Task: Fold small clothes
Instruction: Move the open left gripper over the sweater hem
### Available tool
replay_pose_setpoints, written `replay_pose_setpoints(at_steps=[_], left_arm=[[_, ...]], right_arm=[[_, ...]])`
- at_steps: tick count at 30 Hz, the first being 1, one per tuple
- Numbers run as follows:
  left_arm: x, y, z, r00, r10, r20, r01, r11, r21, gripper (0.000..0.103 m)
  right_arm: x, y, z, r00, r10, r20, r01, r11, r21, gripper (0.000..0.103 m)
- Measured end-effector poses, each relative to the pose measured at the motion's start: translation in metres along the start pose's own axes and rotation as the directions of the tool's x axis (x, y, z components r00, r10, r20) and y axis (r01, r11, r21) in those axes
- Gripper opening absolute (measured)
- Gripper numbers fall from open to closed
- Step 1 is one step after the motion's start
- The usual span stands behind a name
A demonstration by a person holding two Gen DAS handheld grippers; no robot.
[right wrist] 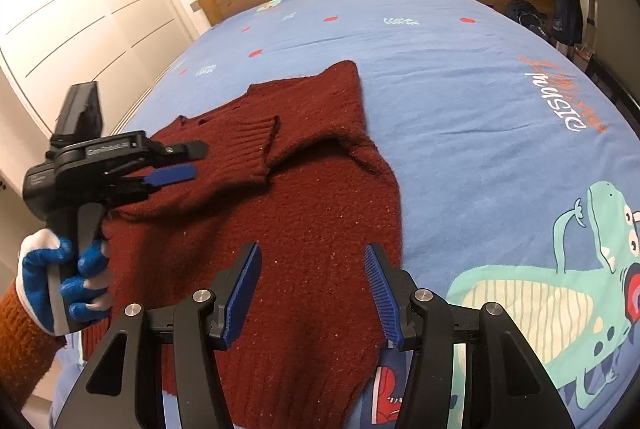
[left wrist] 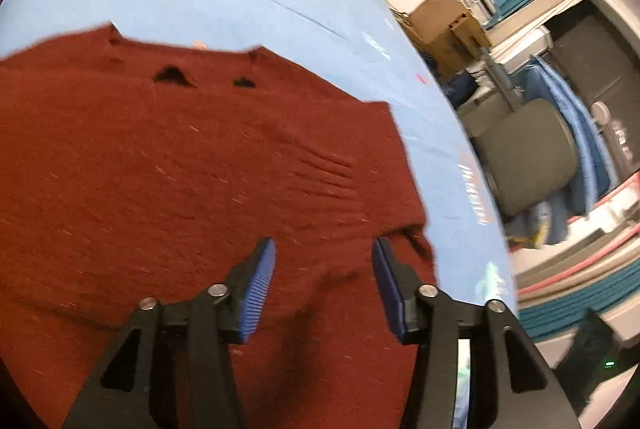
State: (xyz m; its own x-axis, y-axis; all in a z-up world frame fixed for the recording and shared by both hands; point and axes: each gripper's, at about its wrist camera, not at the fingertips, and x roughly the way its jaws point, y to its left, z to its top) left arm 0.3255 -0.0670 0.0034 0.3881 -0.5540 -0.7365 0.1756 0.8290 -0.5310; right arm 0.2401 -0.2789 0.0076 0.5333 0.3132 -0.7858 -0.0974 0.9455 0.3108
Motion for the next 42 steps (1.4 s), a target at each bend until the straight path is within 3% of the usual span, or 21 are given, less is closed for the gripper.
replay_pose_setpoints(at_steps=[6, 12, 16, 21, 23, 26, 27, 29, 34, 38, 42], left_arm=[[0.026, 0.001, -0.015, 0.996, 0.077, -0.032, -0.077, 0.997, 0.012, 0.047], [0.035, -0.017, -0.023, 0.996, 0.061, -0.061, -0.056, 0.996, 0.068, 0.049], [0.024, -0.017, -0.017, 0.993, 0.121, -0.015, -0.119, 0.989, 0.083, 0.049], [0.0, 0.012, -0.009, 0.963, 0.257, 0.076, -0.262, 0.962, 0.074, 0.054], [-0.012, 0.029, -0.007, 0.942, 0.317, 0.109, -0.324, 0.944, 0.061, 0.056], [-0.028, 0.059, -0.005, 0.897, 0.414, 0.154, -0.422, 0.907, 0.022, 0.057], [-0.031, 0.073, -0.004, 0.875, 0.455, 0.163, -0.461, 0.887, -0.001, 0.057], [-0.033, 0.091, -0.005, 0.861, 0.483, 0.157, -0.484, 0.874, -0.034, 0.057], [-0.026, 0.102, -0.019, 0.855, 0.494, 0.156, -0.499, 0.867, -0.01, 0.058], [-0.025, 0.096, -0.033, 0.872, 0.46, 0.169, -0.465, 0.885, -0.011, 0.062], [-0.036, 0.094, -0.036, 0.855, 0.471, 0.215, -0.483, 0.875, 0.003, 0.062]], right_arm=[[0.0, 0.003, -0.001, 1.0, -0.006, -0.003, 0.006, 1.0, -0.004, 0.055], [0.0, 0.003, -0.001, 1.0, -0.009, -0.008, 0.009, 1.0, 0.001, 0.055], [0.0, 0.005, 0.0, 1.0, -0.01, -0.008, 0.01, 1.0, -0.008, 0.055], [-0.002, 0.006, 0.002, 1.0, -0.014, 0.0, 0.014, 1.0, -0.007, 0.056], [-0.001, 0.006, 0.002, 1.0, -0.017, 0.0, 0.017, 1.0, -0.006, 0.056], [0.001, 0.008, 0.002, 1.0, -0.021, -0.005, 0.021, 1.0, -0.009, 0.056], [0.002, 0.009, 0.002, 1.0, -0.022, -0.008, 0.022, 1.0, -0.01, 0.056], [0.005, 0.012, 0.002, 1.0, -0.024, -0.014, 0.024, 1.0, -0.014, 0.056], [0.015, 0.026, 0.003, 0.999, -0.022, -0.031, 0.02, 0.999, -0.041, 0.056], [0.022, 0.039, 0.003, 0.999, -0.02, -0.046, 0.017, 0.998, -0.065, 0.056], [0.029, 0.049, 0.003, 0.998, -0.017, -0.058, 0.012, 0.996, -0.084, 0.056]])
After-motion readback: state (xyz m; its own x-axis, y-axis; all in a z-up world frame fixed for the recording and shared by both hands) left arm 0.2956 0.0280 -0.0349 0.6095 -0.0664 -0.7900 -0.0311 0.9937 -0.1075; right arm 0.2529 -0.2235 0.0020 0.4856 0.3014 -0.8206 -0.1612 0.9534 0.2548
